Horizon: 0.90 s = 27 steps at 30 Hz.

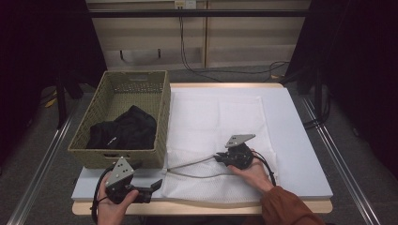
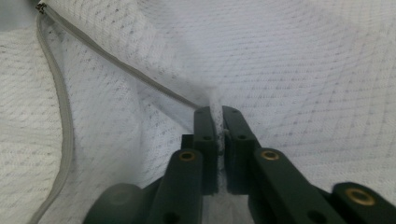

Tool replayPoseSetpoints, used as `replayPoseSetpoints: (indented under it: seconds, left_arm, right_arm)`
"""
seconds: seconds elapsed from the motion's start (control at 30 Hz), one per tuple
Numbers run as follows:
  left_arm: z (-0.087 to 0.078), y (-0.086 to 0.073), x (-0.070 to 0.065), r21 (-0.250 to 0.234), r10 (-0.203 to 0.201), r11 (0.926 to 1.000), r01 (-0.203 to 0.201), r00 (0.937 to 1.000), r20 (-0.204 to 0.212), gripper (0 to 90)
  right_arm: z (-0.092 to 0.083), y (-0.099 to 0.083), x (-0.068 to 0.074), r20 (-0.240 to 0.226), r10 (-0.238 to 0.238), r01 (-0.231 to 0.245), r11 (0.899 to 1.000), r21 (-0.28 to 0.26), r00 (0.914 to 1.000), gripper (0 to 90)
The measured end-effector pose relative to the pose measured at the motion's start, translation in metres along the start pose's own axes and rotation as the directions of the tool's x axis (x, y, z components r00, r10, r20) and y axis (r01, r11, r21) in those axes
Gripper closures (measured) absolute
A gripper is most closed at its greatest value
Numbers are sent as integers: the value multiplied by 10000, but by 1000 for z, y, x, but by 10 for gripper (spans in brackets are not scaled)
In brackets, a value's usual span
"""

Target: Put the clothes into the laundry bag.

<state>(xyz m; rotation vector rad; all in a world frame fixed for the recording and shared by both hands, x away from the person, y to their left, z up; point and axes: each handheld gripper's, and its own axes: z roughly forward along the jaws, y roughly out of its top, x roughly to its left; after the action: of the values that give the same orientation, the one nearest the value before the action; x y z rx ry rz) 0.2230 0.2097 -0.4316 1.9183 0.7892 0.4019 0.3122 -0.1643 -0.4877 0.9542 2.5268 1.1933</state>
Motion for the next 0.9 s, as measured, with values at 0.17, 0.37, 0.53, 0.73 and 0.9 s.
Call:
replayPoseSetpoints:
  seconds: [0.17,0.37,0.53,0.73,0.9]
  left_arm:
    - [0,-1,0,71,-7,10000,7,10000,77,75]
    - [1,-1,-1,109,40,9999,-41,10000,67,75]
    - [1,-1,-2,236,44,9997,-48,9999,162,78]
    - [-1,-2,-2,147,-74,9999,72,9999,83,78]
    - [0,-1,-2,147,-17,9999,16,10000,53,78]
  right_arm:
    - [-1,2,-4,-175,377,-378,9993,-73,9991,874]
    - [-12,7,-5,-556,647,-671,9968,-428,9964,876]
    - [-19,13,-8,-929,662,-728,9949,-702,9935,881]
    - [-25,20,-12,-1123,819,-931,9908,-982,9903,881]
    - [-31,26,-15,-1257,809,-958,9886,-1166,9888,881]
